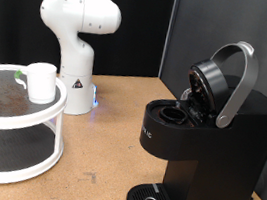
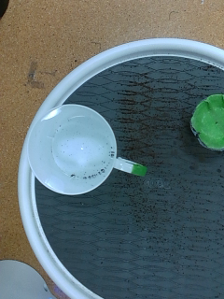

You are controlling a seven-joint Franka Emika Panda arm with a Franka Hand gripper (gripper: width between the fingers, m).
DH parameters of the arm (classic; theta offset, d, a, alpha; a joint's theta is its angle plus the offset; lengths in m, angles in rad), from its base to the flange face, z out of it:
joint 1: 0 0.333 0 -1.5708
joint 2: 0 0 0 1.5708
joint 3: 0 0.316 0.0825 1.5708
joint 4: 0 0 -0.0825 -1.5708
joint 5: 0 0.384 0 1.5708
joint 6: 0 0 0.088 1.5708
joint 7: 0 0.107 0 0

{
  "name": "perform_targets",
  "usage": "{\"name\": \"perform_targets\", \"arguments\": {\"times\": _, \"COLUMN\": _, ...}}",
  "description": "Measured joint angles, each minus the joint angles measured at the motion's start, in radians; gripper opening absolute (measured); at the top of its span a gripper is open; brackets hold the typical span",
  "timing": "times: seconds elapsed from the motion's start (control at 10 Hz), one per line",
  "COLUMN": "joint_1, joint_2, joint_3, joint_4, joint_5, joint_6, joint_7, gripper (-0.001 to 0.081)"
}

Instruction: Make a cup of coffee with the keurig machine

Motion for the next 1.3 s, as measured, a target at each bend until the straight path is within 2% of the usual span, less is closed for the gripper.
{"name": "perform_targets", "arguments": {"times": 0.2, "joint_1": 0.001, "joint_2": -0.001, "joint_3": -0.003, "joint_4": -0.008, "joint_5": 0.0, "joint_6": 0.0, "joint_7": -0.036, "gripper": 0.0802}}
{"name": "perform_targets", "arguments": {"times": 0.4, "joint_1": 0.014, "joint_2": 0.004, "joint_3": -0.032, "joint_4": -0.052, "joint_5": -0.052, "joint_6": 0.008, "joint_7": -0.214, "gripper": 0.0802}}
{"name": "perform_targets", "arguments": {"times": 0.5, "joint_1": 0.026, "joint_2": 0.016, "joint_3": -0.05, "joint_4": -0.083, "joint_5": -0.103, "joint_6": 0.048, "joint_7": -0.314, "gripper": 0.0802}}
{"name": "perform_targets", "arguments": {"times": 0.7, "joint_1": 0.032, "joint_2": 0.041, "joint_3": -0.068, "joint_4": -0.138, "joint_5": -0.178, "joint_6": 0.173, "joint_7": -0.389, "gripper": 0.0802}}
{"name": "perform_targets", "arguments": {"times": 0.8, "joint_1": 0.031, "joint_2": 0.041, "joint_3": -0.068, "joint_4": -0.136, "joint_5": -0.17, "joint_6": 0.158, "joint_7": -0.388, "gripper": 0.0802}}
{"name": "perform_targets", "arguments": {"times": 1.1, "joint_1": 0.07, "joint_2": 0.04, "joint_3": -0.123, "joint_4": -0.138, "joint_5": -0.159, "joint_6": 0.167, "joint_7": -0.621, "gripper": 0.0802}}
{"name": "perform_targets", "arguments": {"times": 1.2, "joint_1": 0.084, "joint_2": 0.05, "joint_3": -0.142, "joint_4": -0.149, "joint_5": -0.159, "joint_6": 0.213, "joint_7": -0.647, "gripper": 0.0802}}
{"name": "perform_targets", "arguments": {"times": 1.3, "joint_1": 0.089, "joint_2": 0.069, "joint_3": -0.158, "joint_4": -0.171, "joint_5": -0.161, "joint_6": 0.295, "joint_7": -0.641, "gripper": 0.0802}}
